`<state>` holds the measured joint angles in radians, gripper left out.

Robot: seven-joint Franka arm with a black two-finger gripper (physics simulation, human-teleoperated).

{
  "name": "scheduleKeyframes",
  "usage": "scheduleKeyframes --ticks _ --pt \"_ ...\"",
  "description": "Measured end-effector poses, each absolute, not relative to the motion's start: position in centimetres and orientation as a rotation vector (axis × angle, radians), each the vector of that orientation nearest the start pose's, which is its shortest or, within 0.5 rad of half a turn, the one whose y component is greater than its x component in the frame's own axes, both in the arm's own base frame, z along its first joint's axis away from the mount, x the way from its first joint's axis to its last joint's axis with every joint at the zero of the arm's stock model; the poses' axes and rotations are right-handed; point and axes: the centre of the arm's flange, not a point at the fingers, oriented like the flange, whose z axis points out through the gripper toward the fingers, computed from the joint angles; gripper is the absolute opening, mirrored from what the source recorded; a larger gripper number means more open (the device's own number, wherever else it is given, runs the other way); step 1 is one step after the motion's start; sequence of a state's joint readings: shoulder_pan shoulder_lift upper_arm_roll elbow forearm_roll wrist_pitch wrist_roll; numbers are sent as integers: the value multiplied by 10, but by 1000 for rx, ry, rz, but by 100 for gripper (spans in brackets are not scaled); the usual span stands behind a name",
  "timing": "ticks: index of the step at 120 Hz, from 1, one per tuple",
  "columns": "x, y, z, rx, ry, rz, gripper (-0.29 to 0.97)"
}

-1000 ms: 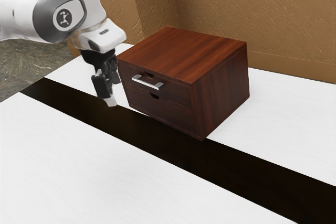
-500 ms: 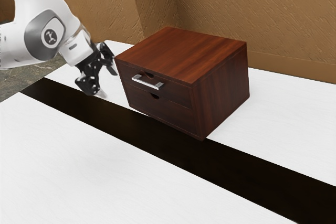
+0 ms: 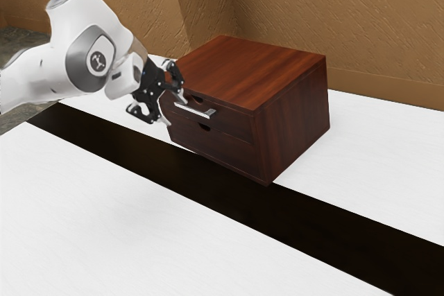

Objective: Pull the drawer handle with one arm to open the drawer

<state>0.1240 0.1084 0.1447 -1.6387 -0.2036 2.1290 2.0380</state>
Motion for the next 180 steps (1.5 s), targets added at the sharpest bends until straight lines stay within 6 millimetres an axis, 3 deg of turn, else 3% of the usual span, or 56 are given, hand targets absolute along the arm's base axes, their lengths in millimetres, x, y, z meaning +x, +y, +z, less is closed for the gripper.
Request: scheduleKeyframes --ticks 69,105,133,180 --pt "632 159 565 -1699 2211 -567 31" --pt "638 163 553 -1645 2237 -559 12" --pt "621 172 552 -1641 2241 -557 7" --pt "573 176 551 -1647 2267 -544 5"
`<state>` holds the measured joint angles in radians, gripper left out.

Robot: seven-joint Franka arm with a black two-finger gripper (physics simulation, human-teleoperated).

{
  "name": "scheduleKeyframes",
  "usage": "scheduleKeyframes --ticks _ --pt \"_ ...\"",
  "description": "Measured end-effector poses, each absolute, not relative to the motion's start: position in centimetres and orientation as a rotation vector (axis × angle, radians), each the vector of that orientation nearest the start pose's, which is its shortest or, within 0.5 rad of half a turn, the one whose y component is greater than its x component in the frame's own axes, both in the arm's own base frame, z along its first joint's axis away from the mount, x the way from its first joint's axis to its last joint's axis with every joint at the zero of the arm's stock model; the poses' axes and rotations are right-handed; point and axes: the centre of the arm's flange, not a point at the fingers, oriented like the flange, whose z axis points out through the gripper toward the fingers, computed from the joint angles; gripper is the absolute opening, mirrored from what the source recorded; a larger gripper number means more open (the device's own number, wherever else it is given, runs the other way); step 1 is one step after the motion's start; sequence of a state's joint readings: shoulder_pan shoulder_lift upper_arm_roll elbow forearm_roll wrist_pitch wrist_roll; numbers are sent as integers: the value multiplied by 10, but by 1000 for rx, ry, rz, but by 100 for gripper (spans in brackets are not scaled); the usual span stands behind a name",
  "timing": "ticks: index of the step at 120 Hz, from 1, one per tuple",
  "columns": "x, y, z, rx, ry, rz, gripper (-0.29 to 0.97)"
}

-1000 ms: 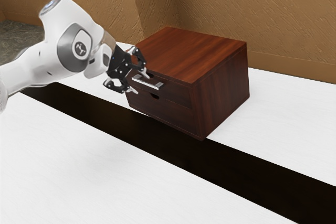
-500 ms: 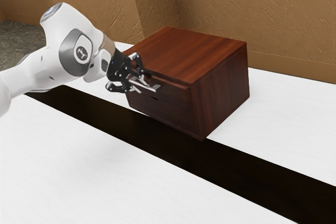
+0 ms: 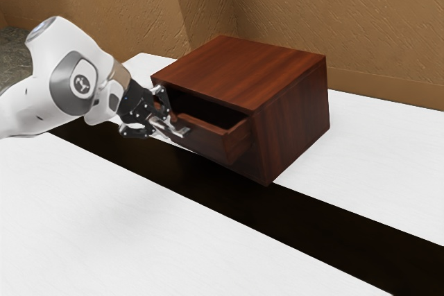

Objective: Pull the drawer handle with one arm to open the drawer

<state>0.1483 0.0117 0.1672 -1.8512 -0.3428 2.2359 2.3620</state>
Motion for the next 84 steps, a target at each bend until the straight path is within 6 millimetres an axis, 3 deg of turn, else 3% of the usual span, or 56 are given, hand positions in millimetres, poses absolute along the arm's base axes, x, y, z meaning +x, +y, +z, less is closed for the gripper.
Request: scheduleKeyframes --ticks 54,84 --pt "506 172 549 -1652 2282 -577 2" --pt "479 182 551 -1656 2266 -596 2"
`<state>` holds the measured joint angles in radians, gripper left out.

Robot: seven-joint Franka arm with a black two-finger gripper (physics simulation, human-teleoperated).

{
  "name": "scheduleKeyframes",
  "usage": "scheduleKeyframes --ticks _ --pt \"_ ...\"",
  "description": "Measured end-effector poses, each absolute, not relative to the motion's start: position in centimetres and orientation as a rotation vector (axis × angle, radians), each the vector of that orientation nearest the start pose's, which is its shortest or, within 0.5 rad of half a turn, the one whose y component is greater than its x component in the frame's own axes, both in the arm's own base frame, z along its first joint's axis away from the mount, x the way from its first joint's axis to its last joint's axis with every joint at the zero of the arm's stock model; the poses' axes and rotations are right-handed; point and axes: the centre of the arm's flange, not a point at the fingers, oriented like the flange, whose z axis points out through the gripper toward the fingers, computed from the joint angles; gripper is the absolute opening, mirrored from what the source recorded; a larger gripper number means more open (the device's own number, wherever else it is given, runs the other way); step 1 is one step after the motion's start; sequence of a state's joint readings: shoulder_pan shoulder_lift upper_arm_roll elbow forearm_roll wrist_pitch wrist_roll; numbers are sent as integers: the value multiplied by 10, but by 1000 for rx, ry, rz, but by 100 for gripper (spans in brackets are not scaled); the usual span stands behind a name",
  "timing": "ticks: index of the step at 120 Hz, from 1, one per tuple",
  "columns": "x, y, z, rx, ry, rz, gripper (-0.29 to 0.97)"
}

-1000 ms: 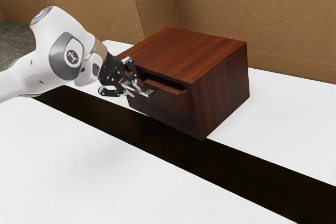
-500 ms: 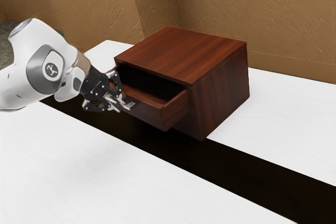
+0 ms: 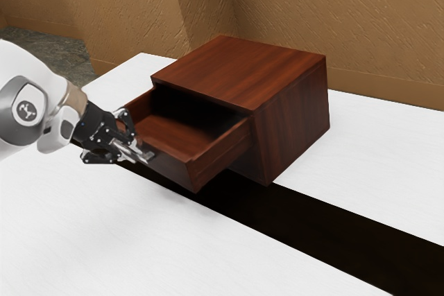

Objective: Pull the drawer handle with one arm to open the drawer

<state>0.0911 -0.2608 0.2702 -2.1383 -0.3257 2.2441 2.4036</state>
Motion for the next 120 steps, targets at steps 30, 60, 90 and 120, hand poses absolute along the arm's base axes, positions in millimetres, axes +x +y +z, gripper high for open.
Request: scheduleKeyframes --ticks 30,60,90,120 --pt "461 183 546 -1641 2284 -593 4" --pt "456 185 548 -1630 2286 -592 4" --pt "450 189 556 -1629 2272 -601 17" --pt "426 177 615 -1557 2323 -549 24"
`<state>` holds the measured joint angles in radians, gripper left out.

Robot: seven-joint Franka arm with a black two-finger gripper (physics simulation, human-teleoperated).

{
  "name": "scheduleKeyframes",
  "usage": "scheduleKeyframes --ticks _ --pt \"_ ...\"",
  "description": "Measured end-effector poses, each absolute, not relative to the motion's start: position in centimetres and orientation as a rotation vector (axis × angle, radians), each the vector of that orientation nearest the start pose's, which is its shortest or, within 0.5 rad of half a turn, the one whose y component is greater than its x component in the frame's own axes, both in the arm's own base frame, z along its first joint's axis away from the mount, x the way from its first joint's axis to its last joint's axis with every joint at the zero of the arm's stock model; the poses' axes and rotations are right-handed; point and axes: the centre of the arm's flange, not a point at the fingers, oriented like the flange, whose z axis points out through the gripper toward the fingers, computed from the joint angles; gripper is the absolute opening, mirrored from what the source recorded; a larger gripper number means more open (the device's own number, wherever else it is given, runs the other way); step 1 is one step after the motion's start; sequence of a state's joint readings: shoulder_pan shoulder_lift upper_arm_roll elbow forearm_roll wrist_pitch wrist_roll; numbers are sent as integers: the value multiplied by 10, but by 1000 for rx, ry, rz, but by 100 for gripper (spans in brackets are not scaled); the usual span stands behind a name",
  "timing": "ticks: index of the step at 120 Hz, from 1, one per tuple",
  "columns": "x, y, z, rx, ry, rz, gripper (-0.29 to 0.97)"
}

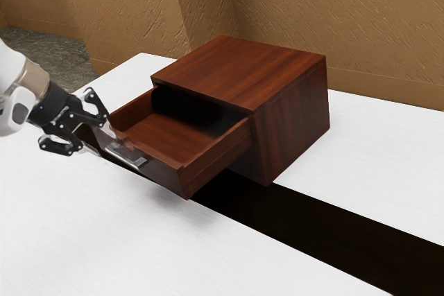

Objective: Pull the drawer handle with one arm to open the drawer

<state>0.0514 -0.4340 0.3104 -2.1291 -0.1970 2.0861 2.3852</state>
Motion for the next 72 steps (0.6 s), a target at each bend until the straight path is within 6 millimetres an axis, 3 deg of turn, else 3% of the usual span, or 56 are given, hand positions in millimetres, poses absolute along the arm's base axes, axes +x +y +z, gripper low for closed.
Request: scheduleKeyframes --ticks 13,25,36,44,72 --pt "427 152 672 -1521 2359 -433 27" --pt "457 125 707 -1552 2380 -296 37" --pt "506 109 714 -1658 2383 -190 48" --pt "527 100 705 -1780 2366 -131 53" --pt "529 76 688 -2174 2170 17 63"
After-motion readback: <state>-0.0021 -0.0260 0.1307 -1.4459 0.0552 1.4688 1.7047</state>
